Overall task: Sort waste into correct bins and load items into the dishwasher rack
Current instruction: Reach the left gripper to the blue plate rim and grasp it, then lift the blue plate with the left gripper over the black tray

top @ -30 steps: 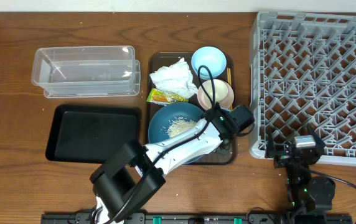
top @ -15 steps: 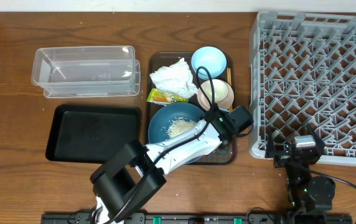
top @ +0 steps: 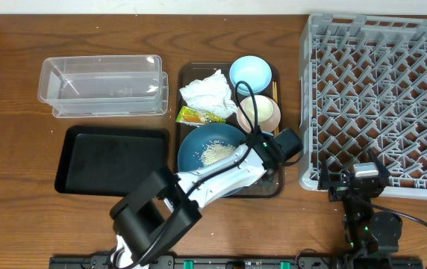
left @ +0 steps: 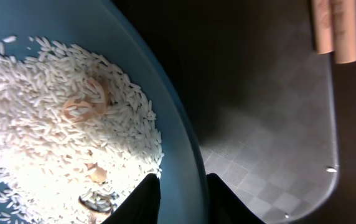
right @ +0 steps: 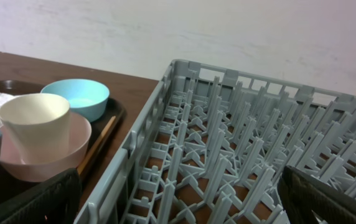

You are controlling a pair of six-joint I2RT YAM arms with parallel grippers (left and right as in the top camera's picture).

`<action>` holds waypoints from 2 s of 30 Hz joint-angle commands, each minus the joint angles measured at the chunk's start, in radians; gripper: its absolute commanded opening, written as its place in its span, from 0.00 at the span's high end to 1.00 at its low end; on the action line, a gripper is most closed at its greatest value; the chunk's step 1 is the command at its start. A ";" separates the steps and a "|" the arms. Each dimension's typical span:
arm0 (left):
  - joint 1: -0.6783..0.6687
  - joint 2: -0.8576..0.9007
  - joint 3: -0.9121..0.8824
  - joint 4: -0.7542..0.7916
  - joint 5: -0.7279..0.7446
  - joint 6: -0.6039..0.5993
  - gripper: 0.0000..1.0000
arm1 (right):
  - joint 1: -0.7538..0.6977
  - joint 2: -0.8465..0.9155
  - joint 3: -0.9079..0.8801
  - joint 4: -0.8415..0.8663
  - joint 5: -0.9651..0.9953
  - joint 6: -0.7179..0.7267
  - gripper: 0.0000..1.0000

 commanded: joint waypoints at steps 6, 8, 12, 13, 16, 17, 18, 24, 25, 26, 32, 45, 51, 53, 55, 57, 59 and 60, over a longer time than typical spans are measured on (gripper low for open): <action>0.000 0.033 -0.010 -0.005 -0.020 -0.010 0.81 | -0.007 -0.006 -0.001 -0.004 0.003 -0.007 0.01; 0.000 0.024 -0.010 -0.005 -0.020 -0.010 0.86 | -0.007 -0.006 -0.001 -0.004 0.003 -0.007 0.01; 0.000 0.002 -0.010 -0.005 -0.020 -0.010 0.89 | -0.007 -0.006 -0.001 -0.004 0.003 -0.007 0.01; 0.000 -0.004 -0.008 -0.006 -0.020 -0.010 0.91 | -0.007 -0.006 -0.001 -0.004 0.003 -0.007 0.01; 0.000 -0.016 -0.008 -0.006 -0.020 -0.010 0.94 | -0.007 -0.006 -0.001 -0.004 0.003 -0.007 0.01; 0.000 -0.018 -0.008 -0.006 -0.020 -0.010 0.94 | -0.007 -0.006 -0.001 -0.004 0.003 -0.007 0.01; 0.000 -0.024 -0.008 -0.008 -0.020 -0.010 0.94 | -0.007 -0.006 -0.001 -0.004 0.003 -0.007 0.01; 0.000 -0.076 0.001 -0.022 -0.021 -0.009 0.94 | -0.007 -0.006 -0.001 -0.004 0.003 -0.007 0.01; 0.001 -0.090 0.003 -0.022 -0.021 -0.010 0.94 | -0.007 -0.006 -0.001 -0.004 0.003 -0.007 0.01; 0.003 -0.107 0.005 -0.021 -0.021 -0.009 0.94 | -0.007 -0.006 -0.001 -0.004 0.003 -0.007 0.01; 0.060 -0.225 0.005 -0.029 -0.021 -0.009 0.94 | -0.007 -0.006 -0.001 -0.004 0.003 -0.007 0.01; 0.330 -0.359 0.005 -0.046 0.065 -0.009 0.94 | -0.007 -0.006 -0.001 -0.004 0.003 -0.007 0.01; 0.500 -0.359 0.005 -0.047 0.261 -0.009 0.94 | -0.007 -0.006 -0.001 -0.004 0.003 -0.007 0.01; 0.554 -0.362 0.005 -0.048 0.301 -0.008 0.94 | -0.007 -0.006 -0.001 -0.004 0.003 -0.007 0.01; 0.596 -0.368 0.005 -0.048 0.337 0.005 0.94 | -0.007 -0.006 -0.001 -0.004 0.003 -0.007 0.01; 0.639 -0.380 0.005 -0.048 0.383 0.027 0.94 | -0.007 -0.006 -0.001 -0.004 0.003 -0.007 0.01; 0.672 -0.395 0.005 -0.051 0.426 0.038 0.94 | -0.007 -0.006 -0.001 -0.004 0.003 -0.007 0.01; 0.689 -0.406 0.005 -0.054 0.444 0.041 0.94 | -0.007 -0.006 -0.001 -0.004 0.003 -0.007 0.01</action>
